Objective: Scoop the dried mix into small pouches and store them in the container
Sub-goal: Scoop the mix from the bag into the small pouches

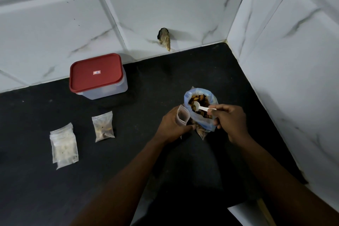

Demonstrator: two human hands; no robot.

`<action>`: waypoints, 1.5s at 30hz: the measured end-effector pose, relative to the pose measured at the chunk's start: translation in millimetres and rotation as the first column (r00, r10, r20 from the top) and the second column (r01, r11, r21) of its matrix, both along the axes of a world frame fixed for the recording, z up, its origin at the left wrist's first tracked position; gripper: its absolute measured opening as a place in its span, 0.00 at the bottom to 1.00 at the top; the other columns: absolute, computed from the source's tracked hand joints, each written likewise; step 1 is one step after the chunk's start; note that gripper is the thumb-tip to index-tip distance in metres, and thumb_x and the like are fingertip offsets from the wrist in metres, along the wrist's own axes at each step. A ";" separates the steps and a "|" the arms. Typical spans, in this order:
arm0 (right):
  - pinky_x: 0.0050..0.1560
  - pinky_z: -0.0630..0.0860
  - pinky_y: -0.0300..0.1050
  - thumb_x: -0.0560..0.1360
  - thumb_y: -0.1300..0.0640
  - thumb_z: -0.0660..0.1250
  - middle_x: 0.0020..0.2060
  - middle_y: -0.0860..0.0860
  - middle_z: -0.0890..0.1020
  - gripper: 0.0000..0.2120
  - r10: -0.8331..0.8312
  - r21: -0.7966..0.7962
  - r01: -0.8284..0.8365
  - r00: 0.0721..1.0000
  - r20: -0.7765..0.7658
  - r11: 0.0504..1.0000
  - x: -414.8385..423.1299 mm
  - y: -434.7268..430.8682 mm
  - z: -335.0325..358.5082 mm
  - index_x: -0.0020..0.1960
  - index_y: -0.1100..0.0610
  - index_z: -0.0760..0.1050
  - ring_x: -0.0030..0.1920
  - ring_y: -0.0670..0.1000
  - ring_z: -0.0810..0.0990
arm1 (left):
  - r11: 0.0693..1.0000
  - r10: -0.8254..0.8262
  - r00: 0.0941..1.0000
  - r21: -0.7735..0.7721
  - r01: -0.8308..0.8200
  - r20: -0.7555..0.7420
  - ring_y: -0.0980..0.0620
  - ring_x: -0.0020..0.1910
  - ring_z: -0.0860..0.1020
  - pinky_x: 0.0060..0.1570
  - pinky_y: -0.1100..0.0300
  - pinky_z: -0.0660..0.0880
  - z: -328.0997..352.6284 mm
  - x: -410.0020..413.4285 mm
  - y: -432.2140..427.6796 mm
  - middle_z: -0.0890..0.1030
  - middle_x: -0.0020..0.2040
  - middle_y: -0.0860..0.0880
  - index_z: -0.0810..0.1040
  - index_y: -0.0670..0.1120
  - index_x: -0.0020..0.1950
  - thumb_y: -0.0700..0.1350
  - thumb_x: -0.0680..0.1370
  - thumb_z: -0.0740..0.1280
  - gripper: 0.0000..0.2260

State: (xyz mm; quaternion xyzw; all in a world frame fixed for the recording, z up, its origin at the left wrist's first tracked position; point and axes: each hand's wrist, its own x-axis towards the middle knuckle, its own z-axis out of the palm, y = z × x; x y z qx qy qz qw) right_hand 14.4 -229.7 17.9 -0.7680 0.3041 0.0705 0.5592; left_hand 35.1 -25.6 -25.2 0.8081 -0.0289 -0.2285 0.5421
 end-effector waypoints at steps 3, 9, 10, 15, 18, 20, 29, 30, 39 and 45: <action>0.32 0.75 0.38 0.76 0.61 0.73 0.42 0.52 0.86 0.06 -0.075 0.093 0.076 0.997 -0.014 0.993 2.6 2.1 -1.6 0.51 0.54 0.84 0.34 0.46 0.82 | 1.000 -0.020 0.999 0.005 0.020 -0.029 0.60 0.60 0.80 0.58 0.61 0.77 -0.1 2.7 2.0 0.81 0.60 0.55 0.77 0.53 0.64 0.44 0.72 0.79 0.23; 0.33 0.73 0.39 0.77 0.61 0.71 0.43 0.51 0.87 0.06 -0.103 0.188 0.121 0.990 -0.098 0.975 4.7 1.8 -3.9 0.52 0.54 0.84 0.34 0.46 0.80 | 0.999 -0.035 0.997 0.002 0.035 -0.065 0.64 0.56 0.80 0.51 0.68 0.74 3.4 4.4 2.6 0.81 0.55 0.58 0.75 0.58 0.58 0.42 0.73 0.78 0.20; 0.33 0.73 0.40 0.77 0.61 0.71 0.43 0.51 0.87 0.06 -0.114 0.195 0.132 0.988 -0.100 0.972 5.9 -0.4 -3.4 0.52 0.55 0.84 0.34 0.46 0.80 | 0.999 -0.035 0.997 0.000 0.036 -0.066 0.64 0.56 0.80 0.51 0.68 0.75 2.8 4.0 2.5 0.81 0.56 0.58 0.76 0.58 0.59 0.42 0.73 0.78 0.20; 0.32 0.76 0.39 0.76 0.61 0.72 0.43 0.51 0.87 0.06 -0.098 0.162 0.102 0.995 -0.035 0.981 3.9 2.6 -3.3 0.51 0.54 0.84 0.33 0.46 0.82 | 0.999 -0.048 0.997 0.006 0.048 -0.055 0.65 0.54 0.81 0.48 0.70 0.76 3.7 3.2 2.7 0.83 0.56 0.56 0.77 0.56 0.60 0.43 0.72 0.79 0.19; 0.32 0.76 0.39 0.77 0.61 0.71 0.42 0.51 0.87 0.06 -0.069 0.147 0.074 0.997 -0.039 0.986 3.6 6.2 -4.9 0.52 0.54 0.84 0.33 0.46 0.81 | 0.998 -0.057 0.997 0.015 0.058 -0.052 0.65 0.56 0.80 0.49 0.70 0.75 3.2 3.3 3.5 0.83 0.58 0.55 0.78 0.53 0.62 0.43 0.73 0.79 0.21; 0.32 0.75 0.39 0.78 0.61 0.70 0.43 0.51 0.87 0.05 -0.076 0.181 0.088 0.994 -0.075 0.980 5.3 3.9 -3.6 0.51 0.54 0.84 0.33 0.46 0.80 | 0.997 -0.068 0.997 0.029 0.069 -0.042 0.67 0.55 0.80 0.49 0.72 0.75 3.3 3.4 3.9 0.82 0.57 0.56 0.78 0.54 0.62 0.43 0.73 0.79 0.20; 0.35 0.74 0.41 0.78 0.61 0.70 0.47 0.52 0.87 0.06 -0.114 0.316 0.152 0.984 -0.134 0.936 7.2 -2.0 -4.3 0.53 0.55 0.83 0.36 0.46 0.80 | 0.996 -0.087 0.996 0.023 0.087 -0.016 0.64 0.57 0.80 0.50 0.71 0.75 1.7 3.4 4.7 0.82 0.58 0.56 0.76 0.57 0.62 0.42 0.73 0.78 0.22; 0.35 0.74 0.40 0.78 0.61 0.70 0.47 0.53 0.87 0.07 -0.122 0.330 0.163 0.982 -0.141 0.930 7.8 -2.7 -4.9 0.54 0.55 0.83 0.36 0.46 0.79 | 0.996 -0.090 0.996 0.022 0.091 -0.009 0.63 0.59 0.80 0.52 0.69 0.75 1.6 3.6 4.9 0.81 0.59 0.56 0.75 0.57 0.63 0.42 0.73 0.78 0.23; 0.33 0.72 0.37 0.78 0.61 0.70 0.45 0.54 0.87 0.08 -0.134 0.509 0.160 0.987 -0.089 0.846 -0.4 -15.3 6.6 0.56 0.57 0.83 0.33 0.44 0.76 | 0.996 0.012 0.995 0.083 -0.021 0.103 0.58 0.61 0.79 0.61 0.54 0.80 -3.6 0.4 12.6 0.79 0.62 0.55 0.74 0.53 0.68 0.56 0.66 0.80 0.32; 0.36 0.74 0.39 0.77 0.62 0.70 0.46 0.57 0.85 0.09 -0.040 0.515 0.001 0.997 0.064 0.857 -13.6 -12.6 21.4 0.56 0.57 0.84 0.34 0.46 0.77 | 0.992 0.050 0.994 0.110 -0.060 0.095 0.57 0.57 0.80 0.58 0.54 0.81 2.6 0.7 9.7 0.81 0.59 0.54 0.76 0.51 0.65 0.53 0.68 0.81 0.28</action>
